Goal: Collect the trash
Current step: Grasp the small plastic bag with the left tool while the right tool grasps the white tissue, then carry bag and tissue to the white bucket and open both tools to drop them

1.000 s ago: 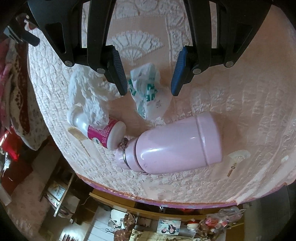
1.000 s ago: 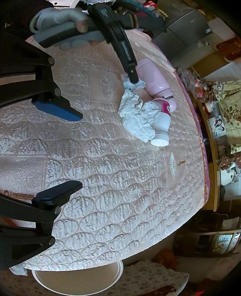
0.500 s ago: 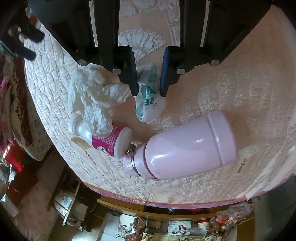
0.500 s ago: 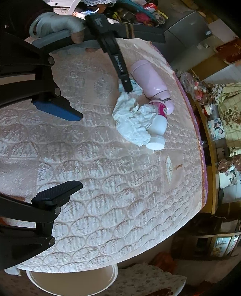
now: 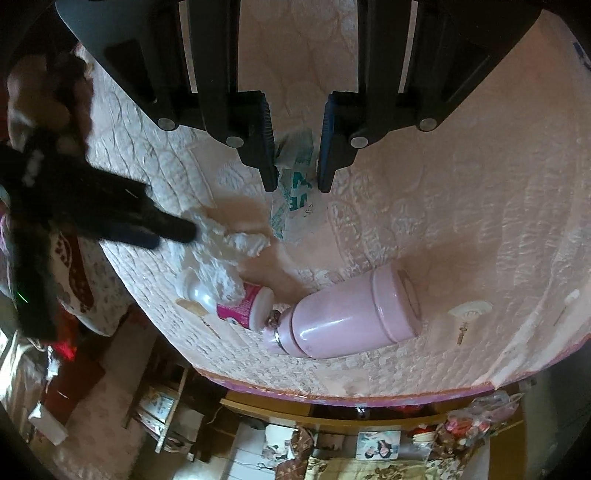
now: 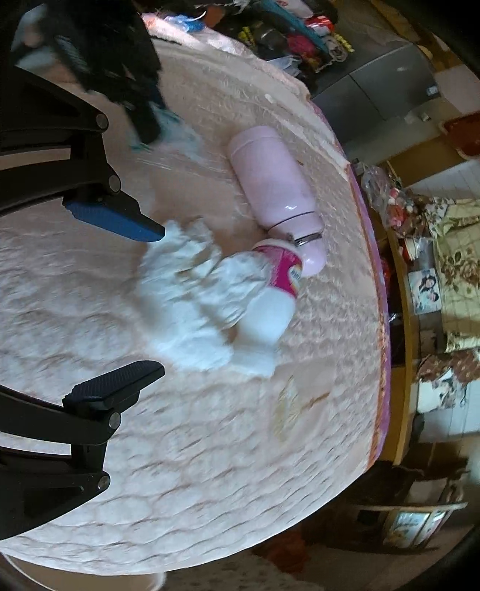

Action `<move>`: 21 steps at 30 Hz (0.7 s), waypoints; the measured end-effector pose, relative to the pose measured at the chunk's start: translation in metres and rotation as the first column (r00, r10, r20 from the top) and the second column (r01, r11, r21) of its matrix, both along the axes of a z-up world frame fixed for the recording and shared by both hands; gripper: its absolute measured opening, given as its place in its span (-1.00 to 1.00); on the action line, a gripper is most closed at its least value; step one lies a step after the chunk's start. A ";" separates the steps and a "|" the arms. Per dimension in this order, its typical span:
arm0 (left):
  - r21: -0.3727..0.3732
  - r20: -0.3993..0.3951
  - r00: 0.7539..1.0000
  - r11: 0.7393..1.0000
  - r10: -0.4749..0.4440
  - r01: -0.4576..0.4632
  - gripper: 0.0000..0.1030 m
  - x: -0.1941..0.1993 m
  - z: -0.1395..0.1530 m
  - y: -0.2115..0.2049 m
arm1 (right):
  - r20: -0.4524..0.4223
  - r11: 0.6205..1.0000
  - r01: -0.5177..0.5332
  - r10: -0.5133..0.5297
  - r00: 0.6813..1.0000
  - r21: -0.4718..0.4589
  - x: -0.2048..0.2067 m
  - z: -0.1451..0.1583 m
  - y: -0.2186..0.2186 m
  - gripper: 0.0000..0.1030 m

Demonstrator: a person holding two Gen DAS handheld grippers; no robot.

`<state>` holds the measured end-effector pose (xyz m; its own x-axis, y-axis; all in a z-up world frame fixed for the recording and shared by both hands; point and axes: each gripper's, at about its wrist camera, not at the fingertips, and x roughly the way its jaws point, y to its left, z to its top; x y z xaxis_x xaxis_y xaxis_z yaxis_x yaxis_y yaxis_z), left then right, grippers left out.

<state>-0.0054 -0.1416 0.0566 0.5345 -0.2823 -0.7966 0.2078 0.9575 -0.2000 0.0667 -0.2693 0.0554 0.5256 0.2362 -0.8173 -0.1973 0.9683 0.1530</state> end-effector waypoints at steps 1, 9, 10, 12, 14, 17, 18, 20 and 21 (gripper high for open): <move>-0.002 0.000 1.000 1.000 -0.003 0.003 -0.62 -0.002 0.000 0.001 | -0.002 1.000 -0.003 0.003 1.000 -0.009 0.006 -0.003 0.004 0.26; -0.012 -0.002 1.000 1.000 -0.020 0.020 -0.62 -0.007 -0.002 -0.006 | -0.023 1.000 -0.007 0.007 1.000 0.011 0.014 -0.020 0.006 -0.63; -0.015 0.000 1.000 1.000 -0.023 0.023 -0.62 -0.008 -0.001 -0.007 | -0.018 1.000 -0.008 0.008 1.000 0.017 0.009 -0.018 0.002 -0.65; -0.024 0.003 1.000 0.999 -0.028 0.028 -0.62 -0.010 0.002 -0.011 | -0.005 1.000 -0.012 0.012 1.000 0.025 -0.003 -0.012 -0.006 -0.67; -0.030 0.010 0.999 0.999 -0.039 0.040 -0.62 -0.015 0.005 -0.017 | 0.004 0.999 -0.011 0.011 1.000 0.046 -0.017 -0.002 -0.018 -0.67; -0.035 0.015 0.998 0.997 -0.067 0.067 -0.62 -0.021 0.010 -0.031 | 0.026 0.998 0.005 -0.006 1.000 0.056 -0.040 0.015 -0.037 -0.67; -0.036 0.019 0.997 0.996 -0.081 0.082 -0.62 -0.024 0.013 -0.038 | 0.035 0.998 0.013 -0.015 0.999 0.062 -0.050 0.023 -0.046 -0.67; -0.041 0.029 0.994 0.993 -0.106 0.107 -0.62 -0.029 0.019 -0.052 | 0.051 0.998 0.028 -0.031 0.998 0.063 -0.064 0.033 -0.059 -0.67; -0.041 0.033 0.993 0.992 -0.118 0.119 -0.62 -0.032 0.021 -0.059 | 0.056 0.997 0.043 -0.046 0.997 0.060 -0.071 0.039 -0.068 -0.67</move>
